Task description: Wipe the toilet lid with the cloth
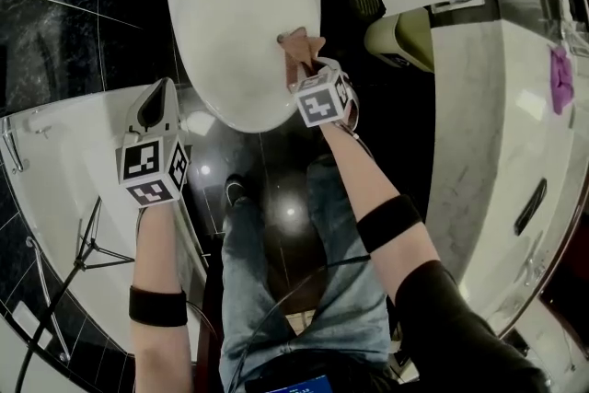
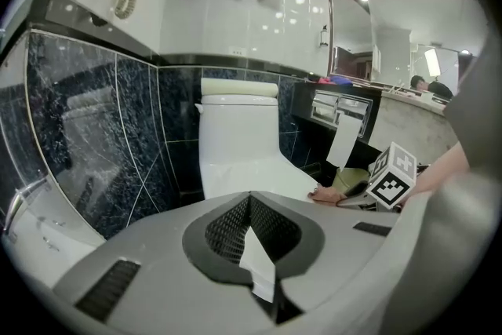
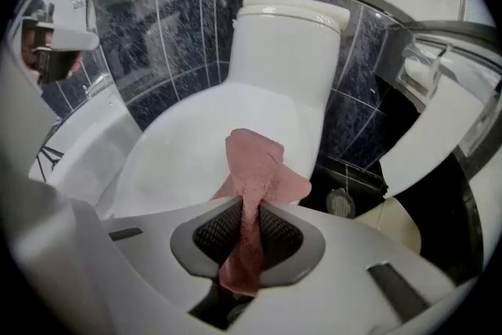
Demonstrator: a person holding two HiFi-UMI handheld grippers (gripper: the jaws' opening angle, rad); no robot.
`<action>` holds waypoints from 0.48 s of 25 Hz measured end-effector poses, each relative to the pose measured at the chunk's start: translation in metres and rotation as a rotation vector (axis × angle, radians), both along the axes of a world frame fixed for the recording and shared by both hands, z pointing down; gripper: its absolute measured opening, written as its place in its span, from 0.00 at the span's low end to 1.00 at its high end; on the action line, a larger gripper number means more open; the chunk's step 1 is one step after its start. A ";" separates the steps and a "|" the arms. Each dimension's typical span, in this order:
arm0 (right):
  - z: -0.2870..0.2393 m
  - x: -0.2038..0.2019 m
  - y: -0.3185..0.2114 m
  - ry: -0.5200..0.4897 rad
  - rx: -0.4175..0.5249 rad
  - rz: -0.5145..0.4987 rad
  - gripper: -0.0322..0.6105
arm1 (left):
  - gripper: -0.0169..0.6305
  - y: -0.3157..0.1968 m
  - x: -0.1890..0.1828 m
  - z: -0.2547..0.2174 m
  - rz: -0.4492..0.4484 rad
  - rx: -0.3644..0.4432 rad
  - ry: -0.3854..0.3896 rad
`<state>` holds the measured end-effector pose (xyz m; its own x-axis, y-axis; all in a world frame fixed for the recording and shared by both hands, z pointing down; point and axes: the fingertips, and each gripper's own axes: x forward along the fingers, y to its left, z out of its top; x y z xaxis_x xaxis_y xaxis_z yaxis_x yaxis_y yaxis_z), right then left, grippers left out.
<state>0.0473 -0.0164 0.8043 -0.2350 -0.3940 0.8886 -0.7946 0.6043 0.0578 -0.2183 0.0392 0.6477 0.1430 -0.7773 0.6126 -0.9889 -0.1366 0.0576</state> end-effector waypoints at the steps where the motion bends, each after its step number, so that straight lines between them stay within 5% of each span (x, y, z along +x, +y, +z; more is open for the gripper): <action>1: -0.011 -0.026 0.001 -0.044 0.019 -0.038 0.17 | 0.03 0.000 -0.002 -0.002 -0.005 0.003 -0.001; 7: -0.028 -0.202 0.029 -0.248 -0.010 -0.277 0.17 | 0.03 -0.001 -0.023 -0.004 -0.039 0.013 -0.017; 12: -0.001 -0.276 0.034 -0.216 -0.042 -0.385 0.17 | 0.03 0.006 -0.032 0.002 -0.057 0.007 -0.030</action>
